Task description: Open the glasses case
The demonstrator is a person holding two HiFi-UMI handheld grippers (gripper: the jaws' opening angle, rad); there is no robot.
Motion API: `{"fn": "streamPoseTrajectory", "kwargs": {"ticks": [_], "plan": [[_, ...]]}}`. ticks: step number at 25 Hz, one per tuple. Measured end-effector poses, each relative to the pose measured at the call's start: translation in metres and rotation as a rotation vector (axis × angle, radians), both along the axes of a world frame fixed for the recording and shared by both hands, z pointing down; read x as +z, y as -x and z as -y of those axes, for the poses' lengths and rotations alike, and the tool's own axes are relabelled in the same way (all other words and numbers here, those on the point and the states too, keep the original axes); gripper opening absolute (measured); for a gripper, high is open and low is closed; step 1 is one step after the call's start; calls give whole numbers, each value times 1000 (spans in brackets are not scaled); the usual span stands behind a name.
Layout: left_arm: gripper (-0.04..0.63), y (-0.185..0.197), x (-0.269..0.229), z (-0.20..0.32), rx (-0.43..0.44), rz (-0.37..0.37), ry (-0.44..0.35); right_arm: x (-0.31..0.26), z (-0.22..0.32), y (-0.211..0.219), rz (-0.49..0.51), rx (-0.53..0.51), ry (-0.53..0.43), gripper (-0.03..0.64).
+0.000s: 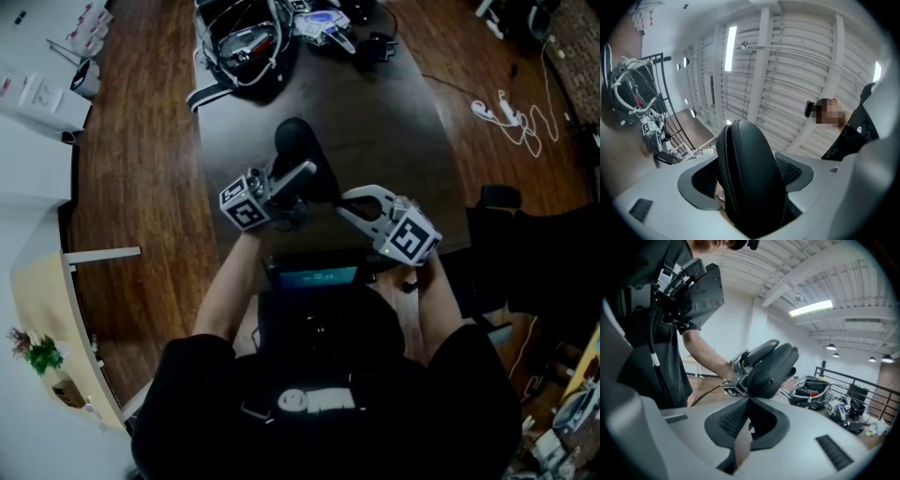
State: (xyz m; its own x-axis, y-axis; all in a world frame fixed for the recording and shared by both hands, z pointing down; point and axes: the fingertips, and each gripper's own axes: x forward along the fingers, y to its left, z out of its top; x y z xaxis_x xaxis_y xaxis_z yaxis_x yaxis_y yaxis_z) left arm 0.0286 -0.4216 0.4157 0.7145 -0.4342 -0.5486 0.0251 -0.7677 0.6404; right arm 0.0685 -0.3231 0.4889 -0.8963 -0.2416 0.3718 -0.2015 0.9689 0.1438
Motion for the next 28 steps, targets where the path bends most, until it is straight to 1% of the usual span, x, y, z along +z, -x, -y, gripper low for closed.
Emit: {"fn": "streamPoseTrajectory", "kwargs": {"ticks": [2,3,4,7,11,15,16,18,20,23,26,28], "plan": [[365,-9,1,-7,61,4,3,3,-8,3,10,-47,55,14],[352,-13,3,-9,81,17,12,6,-11,3,4,-58,80,14],[313,-16,6,-10,85,39,30,11,-10,1,-13,-53,93,14],[289,-17,21,-4,53,114,88,24,2,-9,-55,23,99,14],[279,-11,29,1,18,147,122,23,16,-16,-79,130,126,15],[276,-9,38,5,-12,190,155,28,26,-20,-195,183,75,16],[274,-8,41,5,-17,198,161,29,29,-22,-212,200,68,17],[270,-7,43,7,-32,209,171,28,36,-28,-214,250,71,17],[268,-3,39,12,-59,201,187,23,42,-32,-186,291,88,17],[268,2,40,17,-74,146,232,18,47,-34,-165,314,98,15],[268,8,39,21,-105,100,265,19,45,-32,-181,311,62,15],[268,13,39,26,-138,71,300,22,48,-31,-196,341,18,17]]}}
